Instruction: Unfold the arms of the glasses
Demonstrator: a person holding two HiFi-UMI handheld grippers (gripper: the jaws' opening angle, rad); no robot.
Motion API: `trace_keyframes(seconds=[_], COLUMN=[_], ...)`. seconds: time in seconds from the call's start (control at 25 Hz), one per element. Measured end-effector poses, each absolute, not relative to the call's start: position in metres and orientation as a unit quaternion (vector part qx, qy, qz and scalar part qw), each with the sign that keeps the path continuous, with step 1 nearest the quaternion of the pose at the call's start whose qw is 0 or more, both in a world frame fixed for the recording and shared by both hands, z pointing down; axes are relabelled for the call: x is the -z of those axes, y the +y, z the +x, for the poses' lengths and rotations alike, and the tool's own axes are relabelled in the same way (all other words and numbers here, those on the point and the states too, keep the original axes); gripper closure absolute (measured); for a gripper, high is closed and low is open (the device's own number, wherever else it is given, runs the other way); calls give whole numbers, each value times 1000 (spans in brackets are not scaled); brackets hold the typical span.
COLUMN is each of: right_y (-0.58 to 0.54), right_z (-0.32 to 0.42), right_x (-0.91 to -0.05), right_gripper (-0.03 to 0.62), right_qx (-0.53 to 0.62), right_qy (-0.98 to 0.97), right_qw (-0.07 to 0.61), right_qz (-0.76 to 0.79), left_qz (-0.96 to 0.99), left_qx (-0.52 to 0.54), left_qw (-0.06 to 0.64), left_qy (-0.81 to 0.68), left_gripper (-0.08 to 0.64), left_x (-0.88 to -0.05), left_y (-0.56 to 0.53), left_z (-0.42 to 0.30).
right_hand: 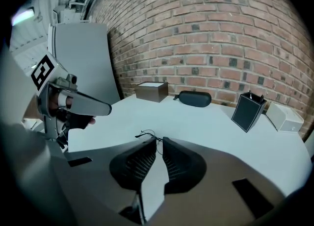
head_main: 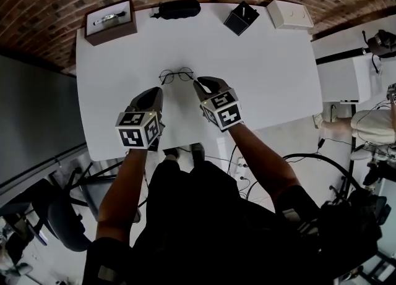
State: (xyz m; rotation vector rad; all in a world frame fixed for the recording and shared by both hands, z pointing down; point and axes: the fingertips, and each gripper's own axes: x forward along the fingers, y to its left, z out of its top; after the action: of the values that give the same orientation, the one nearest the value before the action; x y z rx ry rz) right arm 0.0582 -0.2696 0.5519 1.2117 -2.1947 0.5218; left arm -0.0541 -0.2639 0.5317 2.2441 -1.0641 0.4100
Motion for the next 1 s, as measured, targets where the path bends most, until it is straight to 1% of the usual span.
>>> trace_keyframes(seconds=[0.24,0.36,0.4,0.44,0.48,0.72,1.0], right_y=[-281,-286,-287,-288,-288,-291,-295], right_z=[66,69,70,70,71,65,61], right_x=[-594,-610,-614,-618,-622,-637,-648], right_gripper=[580,580,580,580,580,580,578], right_qx=[-212,-222,-225,-226,-227,-222,-225], right_qy=[-806,-800,-799,-798,-797,-796,-792], right_qw=[321,326,328,330,334,351,359], right_qz=[450,452,451,450,449,439,440], left_qz=[842,837,836,835,835,825,821], left_qx=[-196,-206,-209,-212,-216,-248,-257], left_qw=[302,307,312,316,319,329,340], left_qy=[-401,-404,-401,-397,-393,-386,-379], left_gripper=[551,547,522,470,438,434,434], left_x=[-570,-587,-592,-598,-603,-633,-647], left_y=[-280,-288,-289,-290,-292,-296,-299], left_z=[-51,-49,-47,-44,-42,-40,-43])
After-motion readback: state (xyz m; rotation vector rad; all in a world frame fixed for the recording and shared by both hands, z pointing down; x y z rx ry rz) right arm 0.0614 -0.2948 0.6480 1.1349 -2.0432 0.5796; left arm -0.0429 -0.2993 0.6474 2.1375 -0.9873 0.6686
